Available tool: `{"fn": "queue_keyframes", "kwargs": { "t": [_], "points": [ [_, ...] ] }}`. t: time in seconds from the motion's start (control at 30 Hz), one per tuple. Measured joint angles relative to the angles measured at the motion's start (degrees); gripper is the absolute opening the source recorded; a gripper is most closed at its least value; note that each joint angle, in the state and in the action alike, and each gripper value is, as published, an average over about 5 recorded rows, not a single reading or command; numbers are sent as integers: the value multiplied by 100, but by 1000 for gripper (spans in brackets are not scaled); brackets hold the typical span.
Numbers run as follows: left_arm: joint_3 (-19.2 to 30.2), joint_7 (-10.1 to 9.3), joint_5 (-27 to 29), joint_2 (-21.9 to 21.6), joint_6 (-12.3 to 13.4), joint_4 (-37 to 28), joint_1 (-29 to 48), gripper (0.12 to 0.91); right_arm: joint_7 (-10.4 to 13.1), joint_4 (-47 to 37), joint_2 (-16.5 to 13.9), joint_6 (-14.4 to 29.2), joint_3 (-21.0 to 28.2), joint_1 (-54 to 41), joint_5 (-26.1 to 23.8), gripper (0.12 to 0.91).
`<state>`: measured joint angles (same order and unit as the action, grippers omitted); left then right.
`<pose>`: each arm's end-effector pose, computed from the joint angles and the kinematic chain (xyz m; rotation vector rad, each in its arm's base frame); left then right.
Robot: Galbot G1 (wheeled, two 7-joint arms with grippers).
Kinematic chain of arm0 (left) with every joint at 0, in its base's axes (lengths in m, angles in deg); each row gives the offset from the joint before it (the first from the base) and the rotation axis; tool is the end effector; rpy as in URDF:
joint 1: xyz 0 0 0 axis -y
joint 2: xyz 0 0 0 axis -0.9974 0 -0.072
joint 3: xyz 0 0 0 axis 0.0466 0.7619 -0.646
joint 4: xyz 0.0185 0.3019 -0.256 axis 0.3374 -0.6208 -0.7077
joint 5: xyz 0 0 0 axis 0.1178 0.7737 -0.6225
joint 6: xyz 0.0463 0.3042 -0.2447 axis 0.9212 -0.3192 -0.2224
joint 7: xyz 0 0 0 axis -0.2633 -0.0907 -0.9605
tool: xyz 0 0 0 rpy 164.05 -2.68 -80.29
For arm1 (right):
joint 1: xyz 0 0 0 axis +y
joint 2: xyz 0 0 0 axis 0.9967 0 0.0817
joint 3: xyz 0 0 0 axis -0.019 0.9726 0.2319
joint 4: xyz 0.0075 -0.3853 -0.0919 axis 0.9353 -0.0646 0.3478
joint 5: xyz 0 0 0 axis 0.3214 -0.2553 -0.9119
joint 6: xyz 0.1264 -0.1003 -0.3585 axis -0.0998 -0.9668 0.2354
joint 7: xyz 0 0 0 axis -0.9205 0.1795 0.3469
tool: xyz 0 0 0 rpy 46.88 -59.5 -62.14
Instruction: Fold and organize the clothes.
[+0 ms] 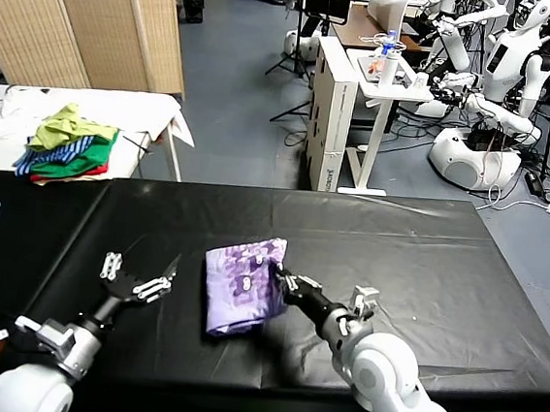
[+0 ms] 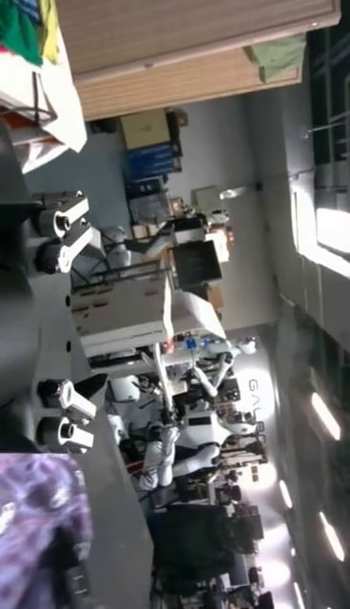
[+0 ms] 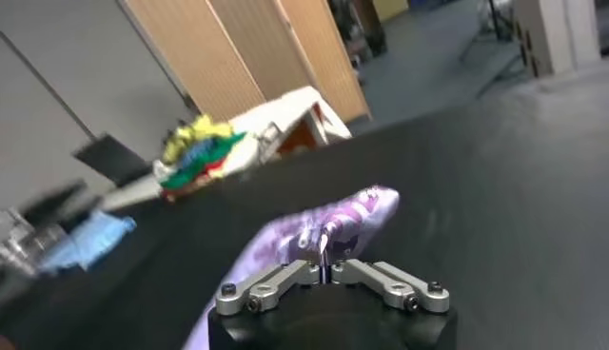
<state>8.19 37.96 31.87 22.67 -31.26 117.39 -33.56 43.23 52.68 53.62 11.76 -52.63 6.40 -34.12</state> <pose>0.2160 0.1295 -0.2903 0.4759 3.0774 0.3065 0.3243 0.0292 -0.2724 0.8106 -2.5506 -0.5707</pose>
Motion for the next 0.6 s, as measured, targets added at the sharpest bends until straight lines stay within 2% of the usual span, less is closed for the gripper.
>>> {"fn": "queue_keyframes", "kwargs": {
  "t": [0.2,0.37,0.43,0.6],
  "points": [
    [-71,0,29,30,6,-17,-77,907,46,120,-95,-27,-186,31,219,151],
    [-136,8,46,117,69,-107,-98,907,380,219,-437,-232,-748,220,291,151],
    [-137,14,65,159,107,-155,-81,907,475,155,-627,-292,-1084,321,14,151],
    [-88,24,142,272,183,-268,-42,907,502,-218,-1019,-530,-1680,407,-1214,151]
  ]
}}
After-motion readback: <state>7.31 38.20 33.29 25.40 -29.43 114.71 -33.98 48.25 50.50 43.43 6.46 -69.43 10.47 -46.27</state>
